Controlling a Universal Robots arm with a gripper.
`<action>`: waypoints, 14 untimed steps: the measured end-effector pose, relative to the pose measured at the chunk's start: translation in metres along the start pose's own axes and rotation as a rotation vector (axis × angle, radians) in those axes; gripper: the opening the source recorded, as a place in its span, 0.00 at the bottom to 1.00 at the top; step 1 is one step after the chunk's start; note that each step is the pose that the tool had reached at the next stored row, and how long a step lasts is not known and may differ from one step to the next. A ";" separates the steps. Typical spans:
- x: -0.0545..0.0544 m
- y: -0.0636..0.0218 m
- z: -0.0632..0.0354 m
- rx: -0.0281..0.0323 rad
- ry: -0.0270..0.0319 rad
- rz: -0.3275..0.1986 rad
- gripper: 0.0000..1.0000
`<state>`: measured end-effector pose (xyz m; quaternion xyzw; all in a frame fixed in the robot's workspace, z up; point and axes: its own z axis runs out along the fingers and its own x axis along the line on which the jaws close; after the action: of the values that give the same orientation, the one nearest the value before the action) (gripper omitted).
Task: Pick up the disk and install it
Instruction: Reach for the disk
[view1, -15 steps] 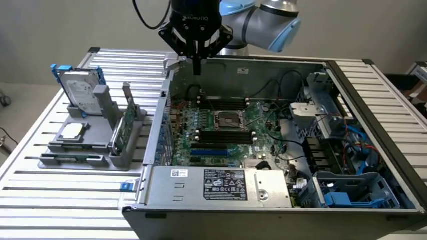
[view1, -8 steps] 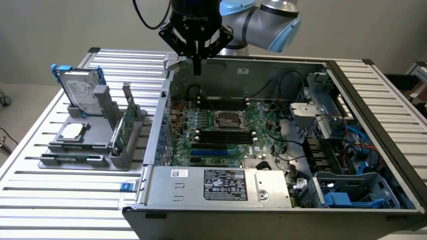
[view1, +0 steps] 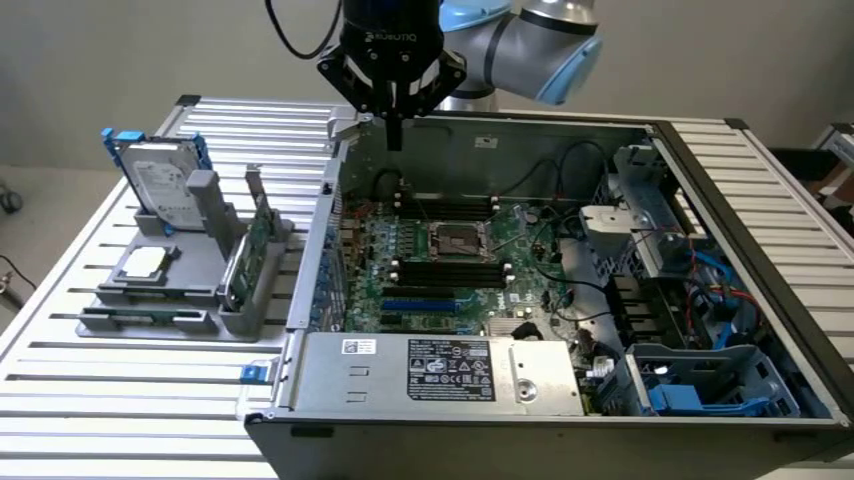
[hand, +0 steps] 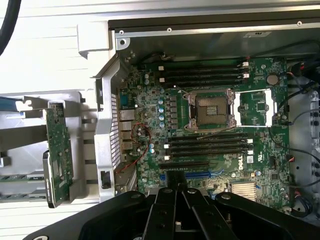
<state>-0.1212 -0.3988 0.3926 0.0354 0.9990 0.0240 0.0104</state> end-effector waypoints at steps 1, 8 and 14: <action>0.000 0.0000 -0.0001 0.0001 0.0001 0.000 0.11; 0.000 0.0000 0.0000 0.0000 0.0000 0.000 0.11; 0.000 0.0000 0.0000 0.0000 0.0000 0.000 0.11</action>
<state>-0.1212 -0.3988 0.3926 0.0354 0.9990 0.0240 0.0104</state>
